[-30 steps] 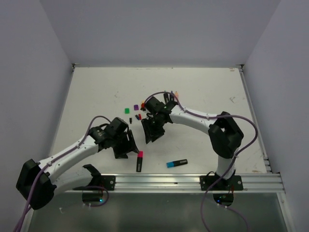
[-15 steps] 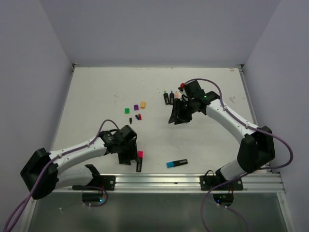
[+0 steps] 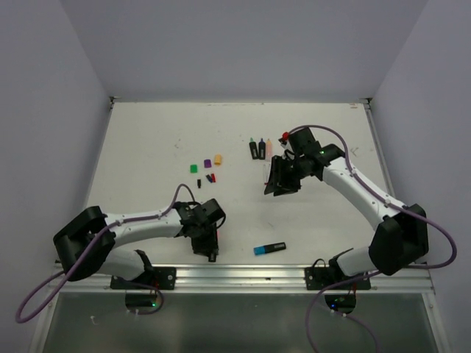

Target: Open the pen caps

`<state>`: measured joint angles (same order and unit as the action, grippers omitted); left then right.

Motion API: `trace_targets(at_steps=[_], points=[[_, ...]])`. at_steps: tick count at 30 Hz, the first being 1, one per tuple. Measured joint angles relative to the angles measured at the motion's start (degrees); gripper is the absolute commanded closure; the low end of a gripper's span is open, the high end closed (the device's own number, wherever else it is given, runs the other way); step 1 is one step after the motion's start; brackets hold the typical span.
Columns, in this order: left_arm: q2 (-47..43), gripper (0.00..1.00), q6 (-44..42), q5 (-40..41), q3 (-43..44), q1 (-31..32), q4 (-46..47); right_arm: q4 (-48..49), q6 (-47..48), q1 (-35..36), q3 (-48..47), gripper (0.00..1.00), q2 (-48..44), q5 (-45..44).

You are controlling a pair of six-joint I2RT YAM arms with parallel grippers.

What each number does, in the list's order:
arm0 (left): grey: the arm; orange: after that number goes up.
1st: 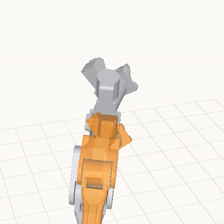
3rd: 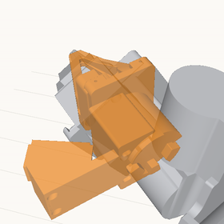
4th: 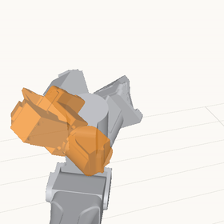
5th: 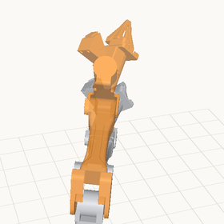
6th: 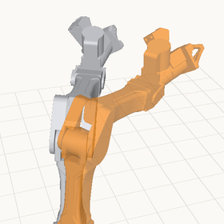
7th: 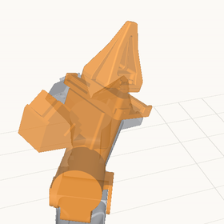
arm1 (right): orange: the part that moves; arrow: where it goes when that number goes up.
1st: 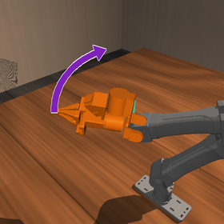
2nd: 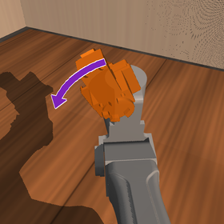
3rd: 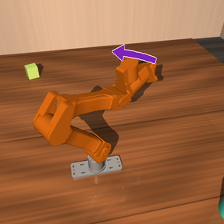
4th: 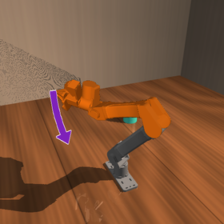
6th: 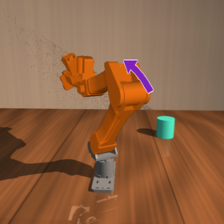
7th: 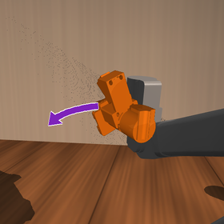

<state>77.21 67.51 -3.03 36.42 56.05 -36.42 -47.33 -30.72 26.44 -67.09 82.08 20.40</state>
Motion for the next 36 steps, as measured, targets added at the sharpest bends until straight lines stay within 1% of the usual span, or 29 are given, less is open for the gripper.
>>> trace_targets(at_steps=[2,5,6,8,9,13,17,18,22,25,30,36], points=[[1.73,0.65,0.66,0.09,1.16,1.16,0.00,-0.26,0.33,0.00,0.00,0.58,-0.52,-0.04],[4.17,0.78,1.14,0.35,3.19,2.89,0.09,-0.74,0.63,0.00,0.00,0.58,-0.85,-0.04],[4.74,0.85,1.27,0.50,3.72,3.43,0.20,-0.94,0.76,0.00,0.00,0.58,-0.85,-0.04],[5.27,0.92,1.57,0.85,4.20,4.11,0.57,-1.25,0.96,-0.04,0.04,0.58,-0.85,-0.02],[5.27,1.00,1.90,1.03,4.20,4.31,0.66,-1.33,1.03,-0.09,0.04,0.58,-0.85,-0.02],[4.24,1.00,2.36,2.93,4.04,4.66,0.57,-1.57,1.31,-0.15,0.04,0.58,-0.85,0.11],[0.04,1.00,1.29,6.82,3.85,4.72,0.35,-1.46,1.42,-0.15,0.04,0.57,-0.83,1.95],[-1.64,1.00,0.44,7.41,3.89,4.72,0.44,-1.31,1.42,-0.15,0.04,0.56,-0.72,2.97],[-7.56,1.00,-2.97,8.94,5.90,4.72,0.57,1.55,0.74,-0.15,0.04,0.45,0.50,8.35],[-9.31,1.00,-4.94,8.85,8.33,4.72,1.53,5.07,-0.44,0.37,-0.09,0.43,3.08,12.20],[-9.20,1.00,-6.64,7.08,11.76,4.72,2.99,9.64,-3.26,3.87,-1.46,0.44,8.39,13.77],[-7.26,1.00,-8.37,5.35,16.59,4.61,3.30,14.12,-6.45,8.02,-2.23,0.51,9.99,14.38]])
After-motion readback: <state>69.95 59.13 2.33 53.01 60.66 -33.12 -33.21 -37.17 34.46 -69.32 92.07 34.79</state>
